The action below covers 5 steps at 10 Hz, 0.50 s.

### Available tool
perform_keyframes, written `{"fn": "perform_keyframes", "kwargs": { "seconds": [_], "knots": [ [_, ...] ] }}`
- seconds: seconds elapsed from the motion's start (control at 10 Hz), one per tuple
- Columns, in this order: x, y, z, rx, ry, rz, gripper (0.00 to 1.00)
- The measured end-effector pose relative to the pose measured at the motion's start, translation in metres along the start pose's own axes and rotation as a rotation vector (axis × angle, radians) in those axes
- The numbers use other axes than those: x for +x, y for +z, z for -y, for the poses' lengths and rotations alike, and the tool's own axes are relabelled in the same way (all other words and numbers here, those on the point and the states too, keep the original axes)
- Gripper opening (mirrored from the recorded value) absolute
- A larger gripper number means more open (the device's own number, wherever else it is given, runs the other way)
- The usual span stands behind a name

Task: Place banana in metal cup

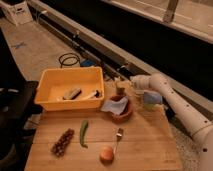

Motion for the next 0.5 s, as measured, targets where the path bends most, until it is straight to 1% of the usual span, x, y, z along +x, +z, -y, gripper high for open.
{"fn": "perform_keyframes", "kwargs": {
  "seconds": [0.3, 0.4, 0.5],
  "knots": [
    [-0.036, -0.004, 0.006, 0.014, -0.052, 0.024, 0.72],
    [-0.044, -0.004, 0.005, 0.014, -0.060, 0.027, 0.72],
    [-0.043, -0.005, 0.007, 0.016, -0.059, 0.027, 0.72]
  ]
}}
